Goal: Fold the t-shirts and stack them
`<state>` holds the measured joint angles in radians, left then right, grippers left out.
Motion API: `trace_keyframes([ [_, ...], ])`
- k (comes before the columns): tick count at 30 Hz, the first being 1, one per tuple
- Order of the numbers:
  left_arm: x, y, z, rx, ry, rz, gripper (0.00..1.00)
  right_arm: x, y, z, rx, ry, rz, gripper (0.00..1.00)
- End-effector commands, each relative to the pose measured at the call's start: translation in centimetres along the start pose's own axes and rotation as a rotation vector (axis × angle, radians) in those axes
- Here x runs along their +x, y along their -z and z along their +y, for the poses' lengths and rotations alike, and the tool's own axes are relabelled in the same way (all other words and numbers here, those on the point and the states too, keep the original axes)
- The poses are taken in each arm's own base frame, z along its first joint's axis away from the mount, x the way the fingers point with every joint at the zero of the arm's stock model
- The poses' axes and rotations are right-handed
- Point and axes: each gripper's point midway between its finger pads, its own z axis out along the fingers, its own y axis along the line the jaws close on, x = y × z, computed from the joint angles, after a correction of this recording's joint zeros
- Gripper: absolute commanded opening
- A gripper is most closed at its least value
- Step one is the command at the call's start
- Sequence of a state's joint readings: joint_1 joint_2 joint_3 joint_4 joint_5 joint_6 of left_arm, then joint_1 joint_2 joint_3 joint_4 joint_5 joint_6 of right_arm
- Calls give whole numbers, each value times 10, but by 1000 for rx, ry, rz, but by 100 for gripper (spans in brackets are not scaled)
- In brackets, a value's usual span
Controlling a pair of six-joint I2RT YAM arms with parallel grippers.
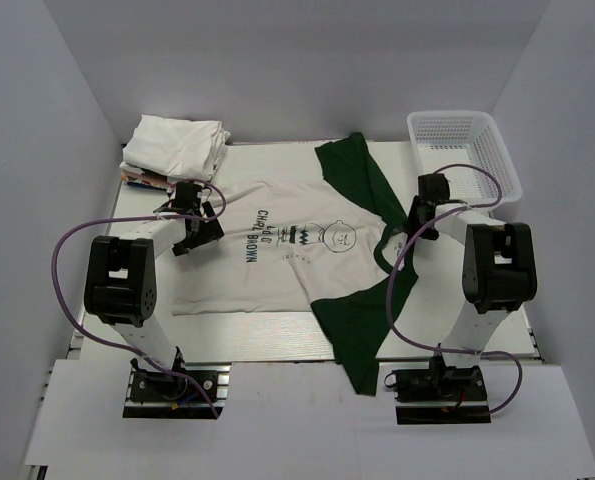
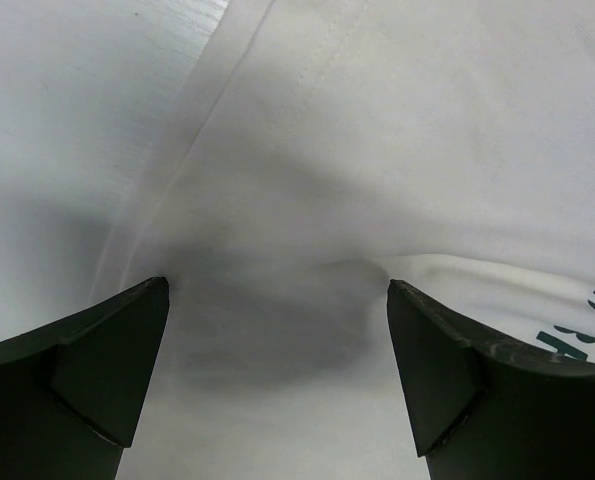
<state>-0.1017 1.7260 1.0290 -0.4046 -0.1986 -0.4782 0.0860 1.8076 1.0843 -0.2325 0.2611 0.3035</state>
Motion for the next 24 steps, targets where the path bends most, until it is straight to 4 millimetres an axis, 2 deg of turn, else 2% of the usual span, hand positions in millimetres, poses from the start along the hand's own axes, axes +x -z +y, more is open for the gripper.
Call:
trace_keyframes([
  [1,-14,12,-7,48,1,-49,100,-20,16,22,-114,54,-30,47],
  [2,-14,12,-7,48,1,-49,100,-18,21,22,-123,71,-27,47],
  [3,-14,12,-7,48,1,-49,100,-25,35,22,-138,72,-61,49],
  [6,-13,12,-8,57,-9,-45,100,-30,60,33,-231,105,-111,60],
  [8,-13,14,-10,70,-8,-49,100,-30,72,48,-303,134,-132,86],
  [9,-13,14,-10,70,-8,-49,100,-34,74,50,-313,142,-148,90],
  [12,-12,14,-11,78,-8,-45,100,-43,80,65,-334,163,-157,90],
  [13,-12,14,-11,78,-8,-45,100,-38,75,74,-365,169,-132,90],
  [15,-12,14,-11,78,-8,-45,100,-44,82,97,-453,179,-135,90],
  [16,-10,11,-10,73,-10,-36,100,-41,72,106,-476,180,-109,90],
  [18,-10,11,-10,73,-10,-35,100,-32,66,121,-533,174,-62,90],
  [19,-12,10,-10,65,-10,-39,100,-34,63,125,-538,160,-59,90],
  [20,-11,9,-7,50,-11,-37,100,-25,48,126,-533,153,-23,90],
  [22,-11,9,-7,50,-11,-37,100,-19,33,126,-516,100,22,90],
  [23,-13,9,-8,54,-9,-45,100,-15,23,122,-487,96,40,90],
  [24,-9,8,-6,49,-20,-36,100,-20,15,114,-448,68,34,90],
])
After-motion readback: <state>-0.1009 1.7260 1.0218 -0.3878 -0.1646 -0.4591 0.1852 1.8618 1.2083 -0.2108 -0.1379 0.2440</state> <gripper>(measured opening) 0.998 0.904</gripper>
